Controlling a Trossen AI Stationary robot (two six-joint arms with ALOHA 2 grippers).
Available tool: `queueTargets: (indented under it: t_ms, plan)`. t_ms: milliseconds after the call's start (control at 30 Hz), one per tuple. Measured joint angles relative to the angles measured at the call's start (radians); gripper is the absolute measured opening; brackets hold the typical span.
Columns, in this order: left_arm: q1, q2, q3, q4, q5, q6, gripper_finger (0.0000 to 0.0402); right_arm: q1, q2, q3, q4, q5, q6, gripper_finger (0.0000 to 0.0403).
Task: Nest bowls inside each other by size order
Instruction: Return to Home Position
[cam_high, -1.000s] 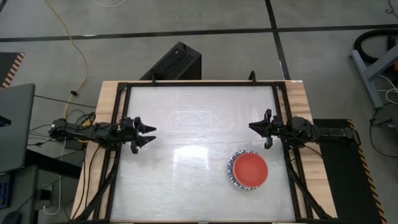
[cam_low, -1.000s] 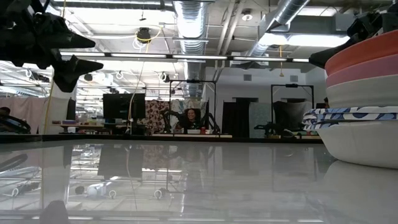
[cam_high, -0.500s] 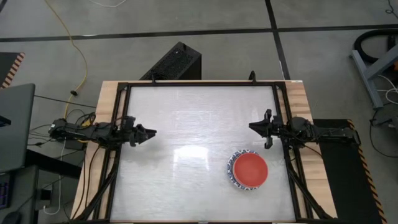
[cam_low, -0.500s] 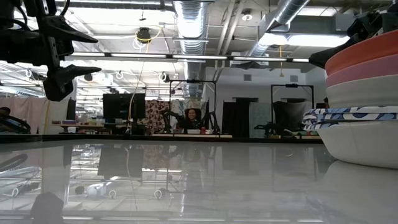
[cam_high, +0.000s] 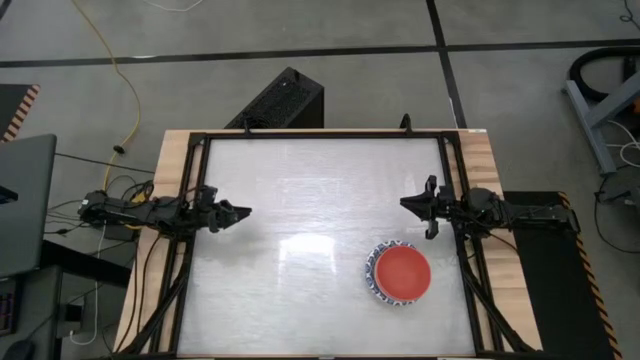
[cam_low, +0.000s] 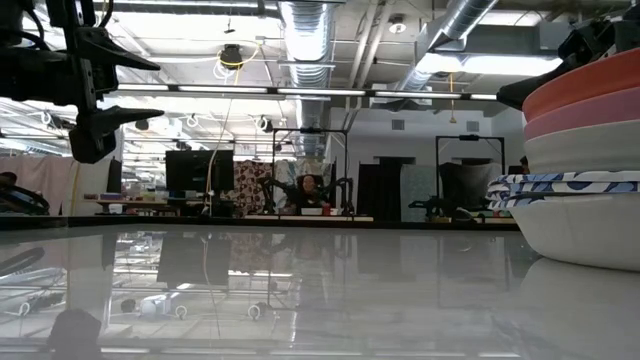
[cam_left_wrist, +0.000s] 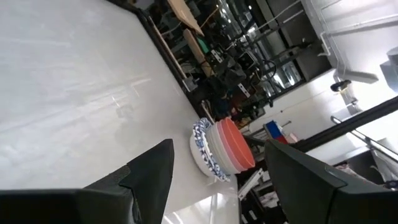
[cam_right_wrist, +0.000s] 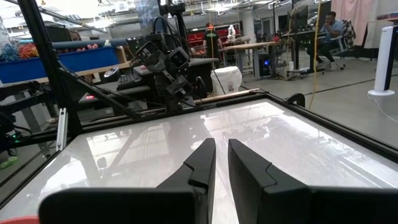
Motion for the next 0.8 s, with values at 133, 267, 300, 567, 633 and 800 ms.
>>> queueTargets:
  t_ms: [133, 267, 300, 567, 633, 800]
  plan:
    - [0.0, 0.0, 0.0, 0.0, 0.0, 0.045, 0.024, 0.0, 0.0, 0.0, 0.0, 0.0, 0.0, 0.0066]
    - [0.0, 0.0, 0.0, 0.001, -0.014, 0.051, 0.024, 0.0, 0.0, 0.0, 0.0, 0.0, 0.0, 0.0066]
    - [0.0, 0.0, 0.0, 0.002, -0.019, 0.062, 0.024, 0.0, 0.0, 0.0, 0.0, 0.0, 0.0, 0.0066]
    - [0.0, 0.0, 0.0, 0.007, -0.104, 0.327, 0.024, 0.0, 0.0, 0.0, 0.0, 0.0, 0.0, 0.0066]
    - [0.0, 0.0, 0.0, 0.009, -0.134, 0.379, 0.024, 0.0, 0.0, 0.0, 0.0, 0.0, 0.0, 0.0066]
    - [0.0, 0.0, 0.0, 0.01, -0.172, 0.406, 0.024, 0.0, 0.0, 0.0, 0.0, 0.0, 0.0, 0.0066]
